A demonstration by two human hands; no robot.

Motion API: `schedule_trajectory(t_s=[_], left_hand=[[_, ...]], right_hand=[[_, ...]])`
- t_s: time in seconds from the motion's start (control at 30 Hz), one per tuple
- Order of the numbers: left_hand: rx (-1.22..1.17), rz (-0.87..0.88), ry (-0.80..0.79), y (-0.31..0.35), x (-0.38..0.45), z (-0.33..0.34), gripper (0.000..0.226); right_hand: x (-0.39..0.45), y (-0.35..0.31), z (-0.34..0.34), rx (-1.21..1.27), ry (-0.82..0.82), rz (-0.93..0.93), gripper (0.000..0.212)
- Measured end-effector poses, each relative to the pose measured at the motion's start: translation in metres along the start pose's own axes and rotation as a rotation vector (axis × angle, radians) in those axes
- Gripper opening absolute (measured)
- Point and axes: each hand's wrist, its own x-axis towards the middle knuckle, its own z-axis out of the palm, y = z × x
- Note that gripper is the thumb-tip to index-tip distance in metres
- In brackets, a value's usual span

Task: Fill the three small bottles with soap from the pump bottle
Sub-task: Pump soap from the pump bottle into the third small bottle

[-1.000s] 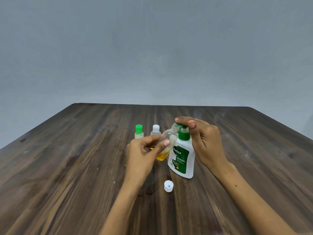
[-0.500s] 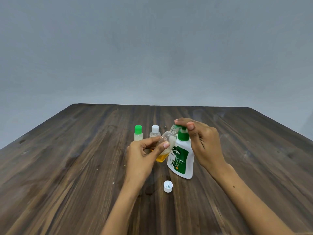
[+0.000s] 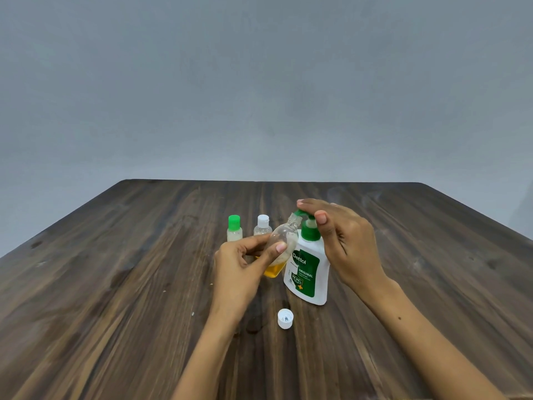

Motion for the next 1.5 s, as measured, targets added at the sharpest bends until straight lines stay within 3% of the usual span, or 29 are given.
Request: schedule_trajectory(t_s=[0.67, 0.87, 1.5], left_hand=[[0.017, -0.001, 0.002, -0.0028, 0.0011, -0.0012, 0.036], [0.018, 0.000, 0.017, 0.0007, 0.0010, -0.0001, 0.017], [0.024, -0.012, 0.024, -0.0010, -0.0007, -0.0005, 0.024]], right_hand=[[-0.0025, -0.0012, 0.0048, 0.041, 0.027, 0.018, 0.064], [0.0051, 0.0025, -0.0011, 0.003, -0.007, 0.000, 0.068], [0.0010, 0.0033, 0.0028, 0.078, 0.014, 0.037, 0.066]])
